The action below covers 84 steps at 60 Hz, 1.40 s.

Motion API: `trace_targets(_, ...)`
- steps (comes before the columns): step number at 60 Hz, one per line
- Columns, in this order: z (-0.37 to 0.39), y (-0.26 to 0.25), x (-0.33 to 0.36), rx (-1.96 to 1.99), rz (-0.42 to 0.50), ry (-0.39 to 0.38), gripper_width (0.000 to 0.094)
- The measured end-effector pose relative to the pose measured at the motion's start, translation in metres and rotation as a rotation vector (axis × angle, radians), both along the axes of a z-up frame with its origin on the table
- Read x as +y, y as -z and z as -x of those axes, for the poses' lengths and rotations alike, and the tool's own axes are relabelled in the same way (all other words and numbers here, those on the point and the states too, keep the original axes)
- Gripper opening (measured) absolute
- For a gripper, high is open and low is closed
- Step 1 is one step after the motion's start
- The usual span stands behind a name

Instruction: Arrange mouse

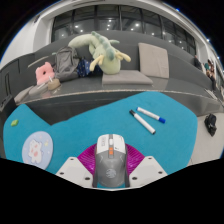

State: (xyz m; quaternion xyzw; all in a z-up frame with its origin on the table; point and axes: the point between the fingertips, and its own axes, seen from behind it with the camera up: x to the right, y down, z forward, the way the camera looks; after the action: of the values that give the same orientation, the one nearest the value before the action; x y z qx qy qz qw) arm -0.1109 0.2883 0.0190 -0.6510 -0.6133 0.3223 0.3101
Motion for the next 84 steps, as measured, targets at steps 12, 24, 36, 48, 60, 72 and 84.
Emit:
trace_targets(12, 0.021, -0.114, -0.075, 0.116, 0.054, -0.037, 0.0354)
trace_targets(24, 0.014, -0.119, -0.208, 0.115, 0.085, -0.151, 0.0353)
trace_targets(36, 0.003, -0.032, -0.289, 0.030, 0.049, -0.181, 0.0361)
trace_targets(48, -0.002, 0.038, -0.297, -0.079, 0.012, -0.124, 0.0458)
trace_targets(60, -0.017, 0.027, -0.299, -0.100, -0.005, -0.128, 0.0839)
trace_targets(72, -0.080, -0.039, -0.287, -0.127, -0.023, -0.118, 0.0851)
trace_targets(84, -0.173, -0.094, -0.272, -0.151, -0.039, -0.125, 0.0847)
